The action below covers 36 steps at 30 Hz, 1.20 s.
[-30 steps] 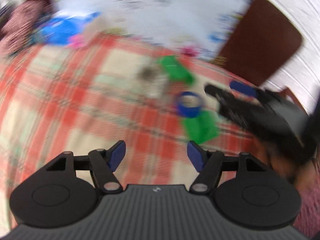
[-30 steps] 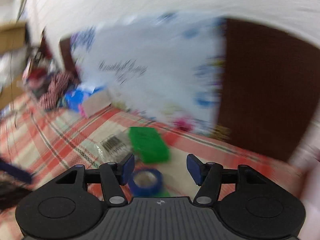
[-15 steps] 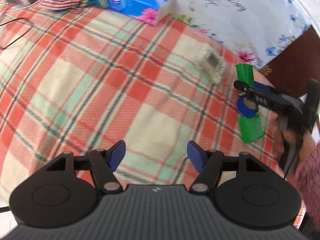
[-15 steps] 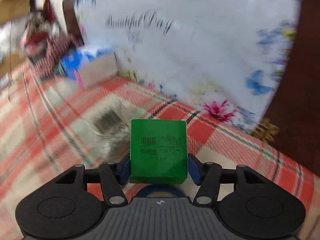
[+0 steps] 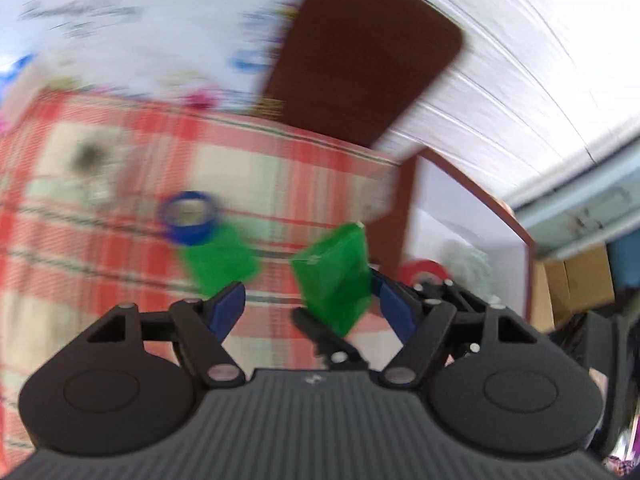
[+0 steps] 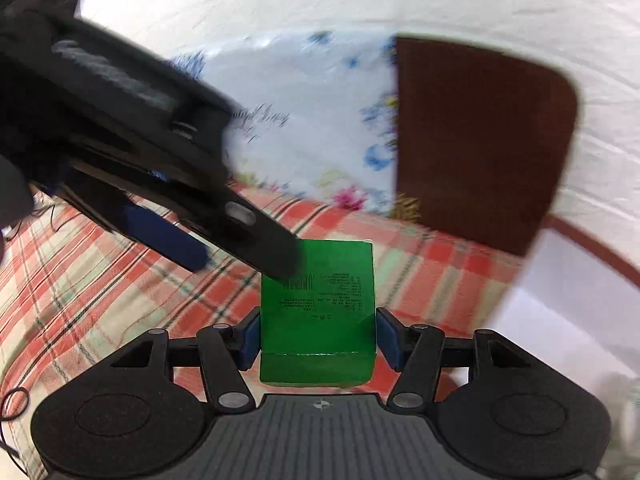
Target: Organize objects
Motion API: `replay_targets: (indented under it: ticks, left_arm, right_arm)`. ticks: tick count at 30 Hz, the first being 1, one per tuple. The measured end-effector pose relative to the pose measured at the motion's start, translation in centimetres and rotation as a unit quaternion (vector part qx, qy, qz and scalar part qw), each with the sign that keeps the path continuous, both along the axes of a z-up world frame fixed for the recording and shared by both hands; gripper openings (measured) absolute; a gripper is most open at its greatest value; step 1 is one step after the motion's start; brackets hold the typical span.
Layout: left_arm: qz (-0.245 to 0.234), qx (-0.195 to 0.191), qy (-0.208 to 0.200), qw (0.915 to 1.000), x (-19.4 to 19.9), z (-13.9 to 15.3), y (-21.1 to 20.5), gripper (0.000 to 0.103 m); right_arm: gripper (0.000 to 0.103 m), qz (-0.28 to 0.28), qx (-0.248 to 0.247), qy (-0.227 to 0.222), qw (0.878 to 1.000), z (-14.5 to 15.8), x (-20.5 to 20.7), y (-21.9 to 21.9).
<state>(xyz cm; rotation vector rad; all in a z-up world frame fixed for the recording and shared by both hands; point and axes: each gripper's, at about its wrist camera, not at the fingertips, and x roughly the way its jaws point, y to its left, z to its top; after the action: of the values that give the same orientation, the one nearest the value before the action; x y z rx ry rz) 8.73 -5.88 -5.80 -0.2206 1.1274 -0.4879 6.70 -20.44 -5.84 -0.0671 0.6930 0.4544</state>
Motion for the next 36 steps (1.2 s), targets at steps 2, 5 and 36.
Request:
replay_targets:
  ticks: [2,5,36]
  left_arm:
    - [-0.028,0.004,-0.006,0.9996,-0.2,0.2,-3.1,0.072]
    - [-0.065,-0.016,-0.004,0.9977,-0.2,0.4,-7.4,0.046]
    - [0.001,0.113,-0.007,0.9936,1.9,-1.9,-5.5,0.057]
  right_arm:
    - [0.057,-0.012,0.011,-0.015,1.000,1.1,-0.7,-2.3]
    - [0.057,-0.041,0.005,-0.041,0.998,2.1,-1.8,-5.9]
    - [0.065,-0.119,0.014,-0.067,0.991,1.9,-1.2,-12.4]
